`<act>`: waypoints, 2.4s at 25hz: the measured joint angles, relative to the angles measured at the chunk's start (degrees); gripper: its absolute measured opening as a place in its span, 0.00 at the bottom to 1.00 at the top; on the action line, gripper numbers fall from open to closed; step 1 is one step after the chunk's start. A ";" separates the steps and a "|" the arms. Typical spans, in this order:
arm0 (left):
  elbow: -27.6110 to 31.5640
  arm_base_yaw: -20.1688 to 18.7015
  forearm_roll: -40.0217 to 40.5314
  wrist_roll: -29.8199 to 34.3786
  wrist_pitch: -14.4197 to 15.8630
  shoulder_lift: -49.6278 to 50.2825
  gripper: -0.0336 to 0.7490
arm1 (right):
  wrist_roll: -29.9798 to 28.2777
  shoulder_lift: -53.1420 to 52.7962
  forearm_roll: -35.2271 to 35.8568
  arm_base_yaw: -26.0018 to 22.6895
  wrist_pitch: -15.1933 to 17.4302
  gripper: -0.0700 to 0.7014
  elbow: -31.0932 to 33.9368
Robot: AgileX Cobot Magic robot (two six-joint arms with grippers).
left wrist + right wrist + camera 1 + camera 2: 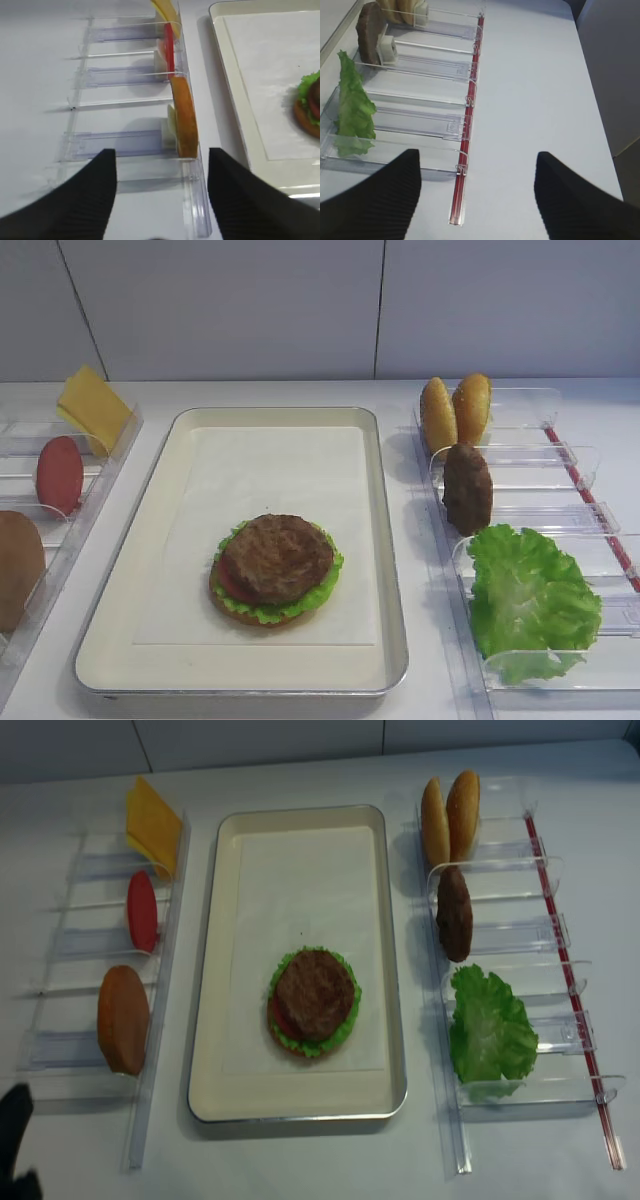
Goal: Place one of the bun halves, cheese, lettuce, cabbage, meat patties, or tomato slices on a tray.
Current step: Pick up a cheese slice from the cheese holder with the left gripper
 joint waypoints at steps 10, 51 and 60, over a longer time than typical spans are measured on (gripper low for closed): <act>-13.37 0.00 -1.17 -0.12 -12.44 31.92 0.55 | 0.02 0.00 0.00 0.00 0.00 0.74 0.00; -58.14 9.08 -22.42 22.79 -16.45 97.06 0.49 | 0.02 0.00 0.00 0.00 0.00 0.67 0.00; -58.50 8.96 -26.83 27.27 -17.77 99.99 0.49 | 0.02 0.00 0.00 0.00 0.00 0.67 0.00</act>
